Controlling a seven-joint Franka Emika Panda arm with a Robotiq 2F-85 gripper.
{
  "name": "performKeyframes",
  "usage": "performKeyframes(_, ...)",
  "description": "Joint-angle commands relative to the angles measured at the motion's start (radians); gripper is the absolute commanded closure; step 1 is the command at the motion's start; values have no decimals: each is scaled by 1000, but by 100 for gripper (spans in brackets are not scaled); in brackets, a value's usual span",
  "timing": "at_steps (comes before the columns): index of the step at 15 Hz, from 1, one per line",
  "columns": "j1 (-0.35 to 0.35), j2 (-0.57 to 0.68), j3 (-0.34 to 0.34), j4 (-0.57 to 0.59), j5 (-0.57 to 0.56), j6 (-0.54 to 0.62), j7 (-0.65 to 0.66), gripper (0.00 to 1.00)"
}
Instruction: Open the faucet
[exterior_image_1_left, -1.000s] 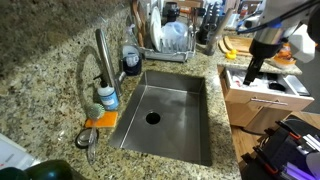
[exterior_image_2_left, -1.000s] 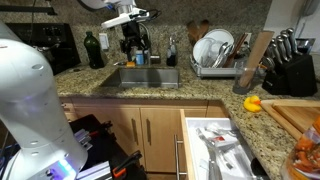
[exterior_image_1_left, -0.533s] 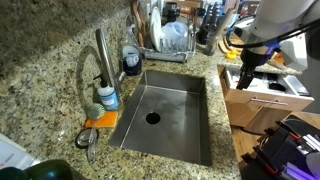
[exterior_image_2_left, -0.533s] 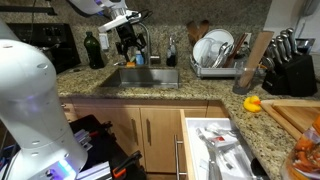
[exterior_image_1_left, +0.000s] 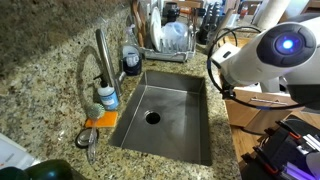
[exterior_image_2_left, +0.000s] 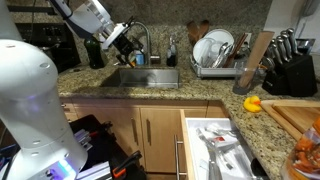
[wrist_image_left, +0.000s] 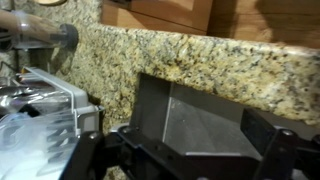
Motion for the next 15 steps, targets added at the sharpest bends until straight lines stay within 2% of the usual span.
performKeyframes(1, 39, 16, -40, 7, -74, -10, 60, 0)
performKeyframes(3, 37, 18, -50, 12, -134, -17, 119, 0)
performKeyframes(4, 31, 14, -63, 7, -137, 11, 99, 0)
performKeyframes(7, 30, 75, -101, 33, -213, 190, 6, 0)
performKeyframes(10, 50, 155, -99, 88, -269, 250, -77, 0)
performKeyframes(12, 66, 205, -95, 118, -326, 189, -126, 0)
performKeyframes(15, 68, 246, -122, 148, -498, 120, -141, 0)
